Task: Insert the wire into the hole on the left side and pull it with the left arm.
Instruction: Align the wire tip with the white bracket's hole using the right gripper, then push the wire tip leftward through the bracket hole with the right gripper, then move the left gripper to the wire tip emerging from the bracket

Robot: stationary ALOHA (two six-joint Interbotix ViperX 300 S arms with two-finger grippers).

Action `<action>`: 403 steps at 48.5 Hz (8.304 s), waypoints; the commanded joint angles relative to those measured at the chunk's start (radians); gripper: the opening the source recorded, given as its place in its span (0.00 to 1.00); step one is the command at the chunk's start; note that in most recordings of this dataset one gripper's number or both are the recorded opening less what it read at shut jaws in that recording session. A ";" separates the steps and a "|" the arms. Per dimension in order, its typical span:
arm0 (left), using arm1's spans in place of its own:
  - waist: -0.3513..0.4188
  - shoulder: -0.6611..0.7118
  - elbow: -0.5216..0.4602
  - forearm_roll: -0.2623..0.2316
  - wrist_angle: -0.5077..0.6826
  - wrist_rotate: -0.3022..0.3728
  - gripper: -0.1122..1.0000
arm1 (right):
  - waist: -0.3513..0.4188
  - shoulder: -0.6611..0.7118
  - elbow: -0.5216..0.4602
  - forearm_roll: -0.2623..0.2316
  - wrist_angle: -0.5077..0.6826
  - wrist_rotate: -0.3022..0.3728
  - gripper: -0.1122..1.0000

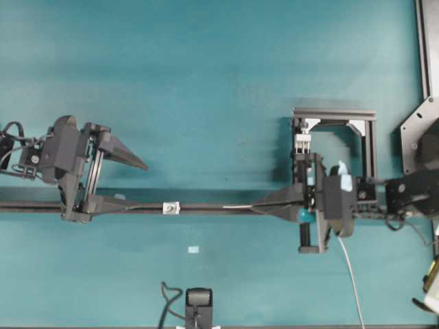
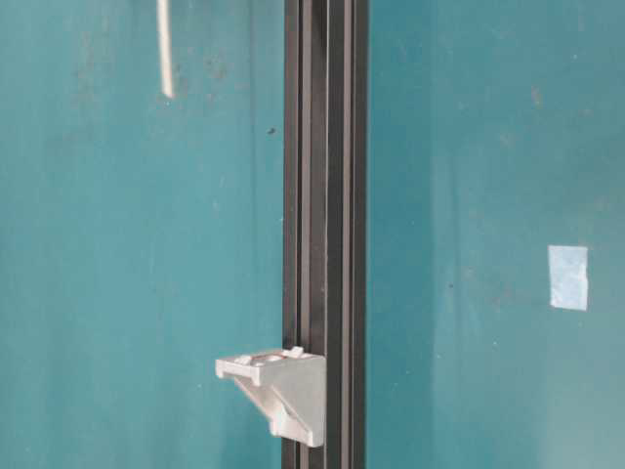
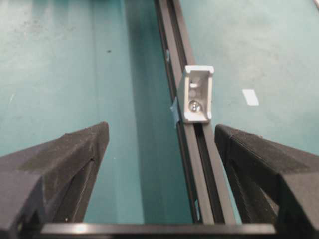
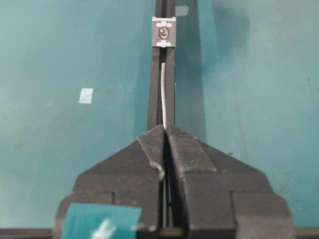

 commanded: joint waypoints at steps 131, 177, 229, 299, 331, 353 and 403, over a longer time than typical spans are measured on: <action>-0.044 0.138 -0.046 -0.002 -0.087 0.002 0.80 | -0.034 0.259 -0.181 0.032 -0.112 -0.009 0.12; -0.044 0.137 -0.046 -0.002 -0.087 0.002 0.80 | -0.067 0.285 -0.222 -0.020 -0.101 -0.014 0.12; -0.043 0.129 -0.044 -0.002 -0.087 0.003 0.80 | -0.117 0.313 -0.293 -0.021 -0.040 -0.051 0.12; -0.044 0.112 -0.038 -0.002 -0.069 0.002 0.80 | -0.167 0.311 -0.399 -0.078 0.069 -0.094 0.12; -0.046 0.075 -0.046 -0.002 -0.058 0.000 0.79 | -0.169 0.311 -0.413 -0.087 0.091 -0.094 0.12; -0.046 0.054 -0.075 -0.002 0.017 -0.005 0.79 | -0.169 0.310 -0.413 -0.087 0.089 -0.095 0.12; -0.063 0.054 -0.087 -0.002 0.021 -0.005 0.79 | -0.172 0.276 -0.414 -0.087 0.091 -0.107 0.12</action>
